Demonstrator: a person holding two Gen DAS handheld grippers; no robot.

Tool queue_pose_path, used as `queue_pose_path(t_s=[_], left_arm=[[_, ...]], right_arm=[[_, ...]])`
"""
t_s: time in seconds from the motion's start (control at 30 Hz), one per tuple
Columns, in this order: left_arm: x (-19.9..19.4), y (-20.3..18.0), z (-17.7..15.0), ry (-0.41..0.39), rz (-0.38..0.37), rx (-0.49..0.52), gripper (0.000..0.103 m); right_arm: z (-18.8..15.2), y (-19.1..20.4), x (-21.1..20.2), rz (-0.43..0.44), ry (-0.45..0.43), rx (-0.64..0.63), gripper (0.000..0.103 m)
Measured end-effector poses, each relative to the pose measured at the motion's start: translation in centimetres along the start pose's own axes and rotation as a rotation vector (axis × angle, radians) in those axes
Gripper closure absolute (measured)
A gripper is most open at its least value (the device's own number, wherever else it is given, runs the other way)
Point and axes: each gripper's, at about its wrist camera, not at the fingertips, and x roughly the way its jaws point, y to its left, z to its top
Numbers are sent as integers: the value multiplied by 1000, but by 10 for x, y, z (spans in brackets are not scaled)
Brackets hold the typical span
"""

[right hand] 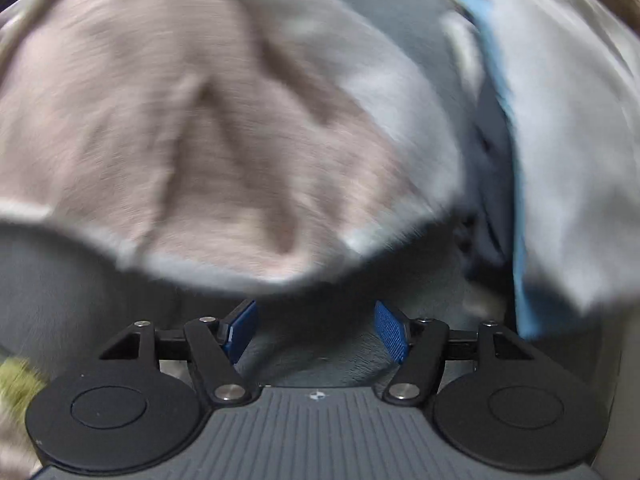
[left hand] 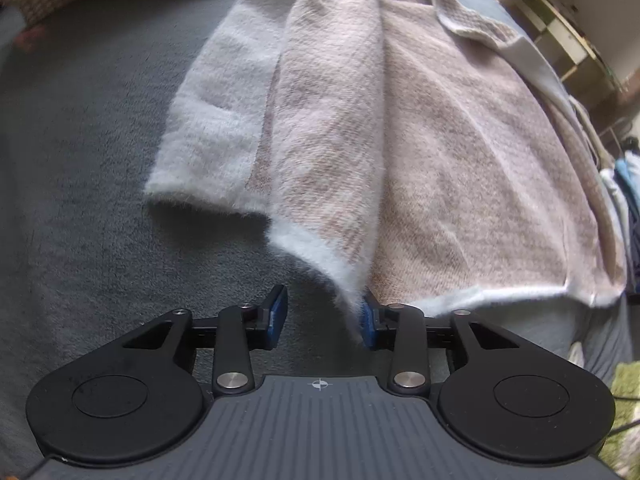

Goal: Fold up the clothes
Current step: 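Open both grippers and release the cardigan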

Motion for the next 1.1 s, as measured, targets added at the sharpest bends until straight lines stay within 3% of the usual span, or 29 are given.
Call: queue_pose_path(t_s=[0.1,0.23,0.4,0.57,0.77,0.87,1.0,1.1], left_arm=[[-1,4,-2,-2,-31,-43,60],[-10,7,-7,-32,-29,-59,53],[-34,17,-25,-66,-51,-98,46],[-54,34,-39,-130,-115,-220,43],[-36,82,-43,-220,-209,-594,38],[-20,103,-43,-246,-247,-758,38],[-7,111,-38,-253,-268,-803,38],[-3,111,-34,-243,-293,-790,38]], right_arm=[[32,10,-27,157,-151,-14,36],[86,24,-36,331,-319,57,36],[156,66,0,456,-300,75,48],[198,168,7,563,-232,-172,49],[208,273,9,635,-245,-438,49],[196,307,17,681,-250,-503,49],[168,330,30,730,-223,-548,49],[142,344,22,754,-251,-667,49]])
